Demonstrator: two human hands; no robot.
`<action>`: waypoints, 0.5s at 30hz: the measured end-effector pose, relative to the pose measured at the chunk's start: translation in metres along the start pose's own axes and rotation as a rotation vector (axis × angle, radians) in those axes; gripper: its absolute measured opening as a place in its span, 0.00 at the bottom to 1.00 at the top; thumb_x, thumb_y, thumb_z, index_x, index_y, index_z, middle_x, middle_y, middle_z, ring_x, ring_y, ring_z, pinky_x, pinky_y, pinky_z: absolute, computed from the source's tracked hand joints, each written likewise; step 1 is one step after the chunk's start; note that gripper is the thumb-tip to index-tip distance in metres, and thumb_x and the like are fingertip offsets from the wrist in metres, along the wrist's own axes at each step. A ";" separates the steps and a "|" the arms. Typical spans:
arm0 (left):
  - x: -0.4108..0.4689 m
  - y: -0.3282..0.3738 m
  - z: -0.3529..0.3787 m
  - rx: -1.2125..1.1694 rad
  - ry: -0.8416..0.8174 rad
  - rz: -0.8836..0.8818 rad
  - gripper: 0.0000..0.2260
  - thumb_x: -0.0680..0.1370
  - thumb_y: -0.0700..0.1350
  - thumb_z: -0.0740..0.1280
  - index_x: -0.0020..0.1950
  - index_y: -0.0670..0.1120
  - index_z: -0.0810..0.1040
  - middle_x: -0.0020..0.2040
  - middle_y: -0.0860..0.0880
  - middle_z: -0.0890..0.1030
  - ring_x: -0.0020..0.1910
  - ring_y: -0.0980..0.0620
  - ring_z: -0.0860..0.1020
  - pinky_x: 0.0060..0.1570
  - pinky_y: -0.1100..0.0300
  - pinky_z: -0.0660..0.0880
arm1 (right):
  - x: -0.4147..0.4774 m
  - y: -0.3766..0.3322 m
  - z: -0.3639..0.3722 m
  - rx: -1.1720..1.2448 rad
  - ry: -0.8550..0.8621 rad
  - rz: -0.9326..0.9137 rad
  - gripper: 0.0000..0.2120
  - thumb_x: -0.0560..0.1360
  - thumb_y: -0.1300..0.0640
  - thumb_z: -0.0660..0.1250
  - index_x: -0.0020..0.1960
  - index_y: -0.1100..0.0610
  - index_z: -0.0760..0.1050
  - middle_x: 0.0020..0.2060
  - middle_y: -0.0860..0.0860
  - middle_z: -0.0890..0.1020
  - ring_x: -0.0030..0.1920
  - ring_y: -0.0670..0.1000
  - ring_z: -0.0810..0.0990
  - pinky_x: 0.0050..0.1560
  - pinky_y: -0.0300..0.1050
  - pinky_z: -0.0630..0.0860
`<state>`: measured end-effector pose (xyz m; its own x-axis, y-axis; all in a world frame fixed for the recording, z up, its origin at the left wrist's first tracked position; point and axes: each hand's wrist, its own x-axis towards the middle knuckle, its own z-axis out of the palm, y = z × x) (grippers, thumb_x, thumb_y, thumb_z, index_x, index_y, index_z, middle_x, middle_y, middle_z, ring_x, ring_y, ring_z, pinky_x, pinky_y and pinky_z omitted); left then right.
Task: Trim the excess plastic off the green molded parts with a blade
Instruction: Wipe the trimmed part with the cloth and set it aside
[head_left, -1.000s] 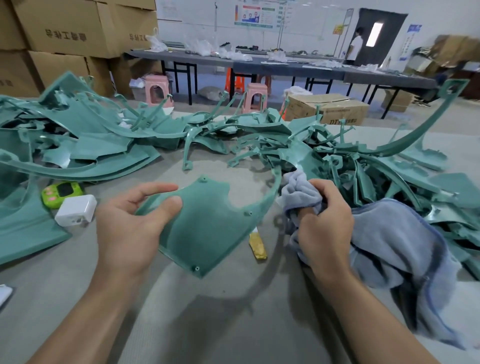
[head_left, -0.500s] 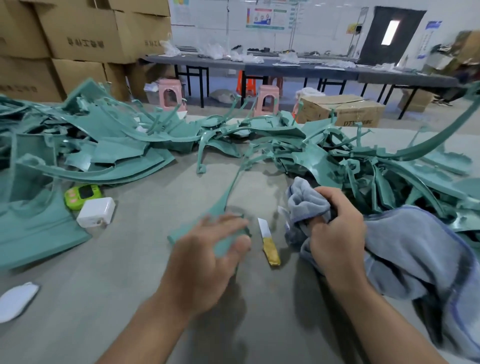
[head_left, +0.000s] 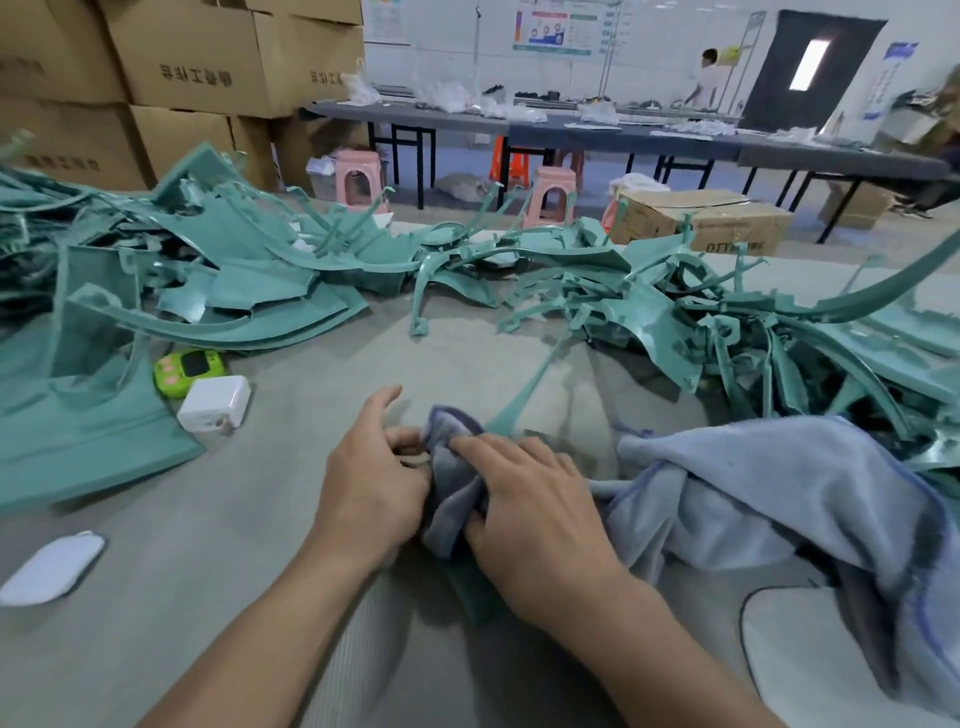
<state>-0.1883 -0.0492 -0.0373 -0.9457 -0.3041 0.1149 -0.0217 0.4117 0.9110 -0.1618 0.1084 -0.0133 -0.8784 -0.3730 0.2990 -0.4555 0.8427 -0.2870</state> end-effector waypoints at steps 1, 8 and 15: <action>0.001 0.002 0.000 -0.067 0.012 -0.032 0.36 0.71 0.32 0.73 0.75 0.52 0.68 0.50 0.53 0.86 0.49 0.54 0.84 0.56 0.54 0.79 | 0.003 0.001 0.001 -0.063 -0.026 0.072 0.23 0.76 0.51 0.64 0.70 0.43 0.69 0.66 0.42 0.75 0.63 0.51 0.71 0.63 0.50 0.66; -0.004 0.023 -0.020 -0.970 -0.035 -0.577 0.07 0.72 0.34 0.64 0.48 0.41 0.77 0.46 0.43 0.82 0.42 0.48 0.80 0.46 0.57 0.77 | -0.002 -0.003 0.002 -0.005 0.097 0.175 0.15 0.79 0.54 0.60 0.64 0.44 0.65 0.58 0.45 0.74 0.57 0.52 0.70 0.54 0.51 0.70; -0.027 0.043 0.007 -0.948 -0.382 -0.660 0.20 0.80 0.55 0.64 0.46 0.41 0.88 0.50 0.38 0.86 0.44 0.44 0.87 0.38 0.53 0.84 | -0.006 -0.002 -0.012 0.265 0.171 0.096 0.15 0.73 0.55 0.67 0.58 0.43 0.72 0.48 0.39 0.73 0.50 0.44 0.72 0.48 0.35 0.65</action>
<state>-0.1665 -0.0174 -0.0041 -0.8807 0.1204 -0.4582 -0.4400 -0.5666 0.6967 -0.1537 0.1138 -0.0040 -0.8922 -0.2070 0.4013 -0.4134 0.7321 -0.5414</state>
